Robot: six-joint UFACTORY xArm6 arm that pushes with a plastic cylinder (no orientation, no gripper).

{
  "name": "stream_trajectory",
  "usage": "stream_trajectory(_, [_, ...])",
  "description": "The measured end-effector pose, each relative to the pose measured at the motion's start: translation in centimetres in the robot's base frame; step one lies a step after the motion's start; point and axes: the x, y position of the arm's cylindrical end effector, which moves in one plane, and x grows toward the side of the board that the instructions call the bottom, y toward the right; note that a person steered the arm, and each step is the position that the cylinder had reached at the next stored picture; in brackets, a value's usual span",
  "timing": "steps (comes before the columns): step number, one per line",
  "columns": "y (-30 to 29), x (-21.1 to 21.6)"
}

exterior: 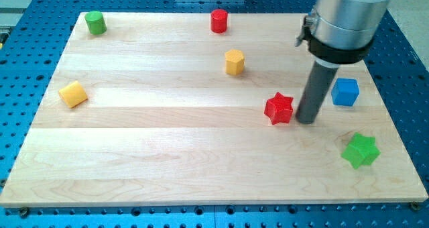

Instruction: Slide the red star towards the bottom left corner

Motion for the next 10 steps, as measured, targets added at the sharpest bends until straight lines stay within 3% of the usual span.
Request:
stream_trajectory(3, [1.2,0.0])
stream_trajectory(4, [1.7,-3.0])
stream_trajectory(5, [1.7,-8.9])
stream_trajectory(7, [-2.9,-12.3])
stream_trajectory(10, [-7.2,-12.1])
